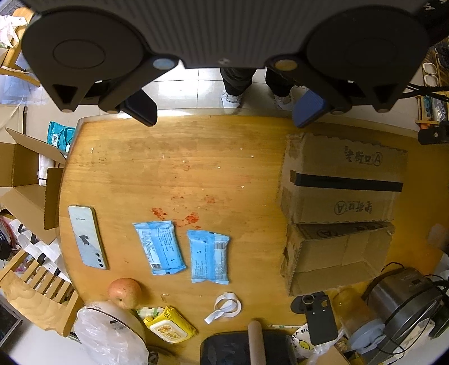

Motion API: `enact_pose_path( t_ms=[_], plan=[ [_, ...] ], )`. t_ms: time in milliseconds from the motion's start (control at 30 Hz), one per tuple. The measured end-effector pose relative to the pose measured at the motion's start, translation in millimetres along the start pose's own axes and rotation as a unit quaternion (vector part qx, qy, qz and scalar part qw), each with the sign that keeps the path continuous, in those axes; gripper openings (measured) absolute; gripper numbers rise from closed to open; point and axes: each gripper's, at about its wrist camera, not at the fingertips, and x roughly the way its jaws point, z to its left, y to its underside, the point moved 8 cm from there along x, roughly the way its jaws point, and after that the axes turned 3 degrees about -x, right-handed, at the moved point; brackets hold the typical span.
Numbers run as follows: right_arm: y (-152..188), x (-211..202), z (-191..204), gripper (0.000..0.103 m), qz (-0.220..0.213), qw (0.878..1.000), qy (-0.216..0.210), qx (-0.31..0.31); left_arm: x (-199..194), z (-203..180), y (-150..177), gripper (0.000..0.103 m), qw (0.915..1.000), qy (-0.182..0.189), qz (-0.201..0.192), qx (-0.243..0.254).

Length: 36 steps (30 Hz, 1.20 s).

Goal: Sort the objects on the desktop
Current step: 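Move both tools toward the blue packets on the table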

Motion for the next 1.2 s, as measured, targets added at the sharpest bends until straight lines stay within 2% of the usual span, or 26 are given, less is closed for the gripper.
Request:
enact_pose_path(
  t_ms=[1200],
  plan=[
    [8,14,-81,0.103,0.014,1.0,0.007,0.018,3,-86,2,0.103,0.9995,-0.004,0.007,0.031]
  ],
)
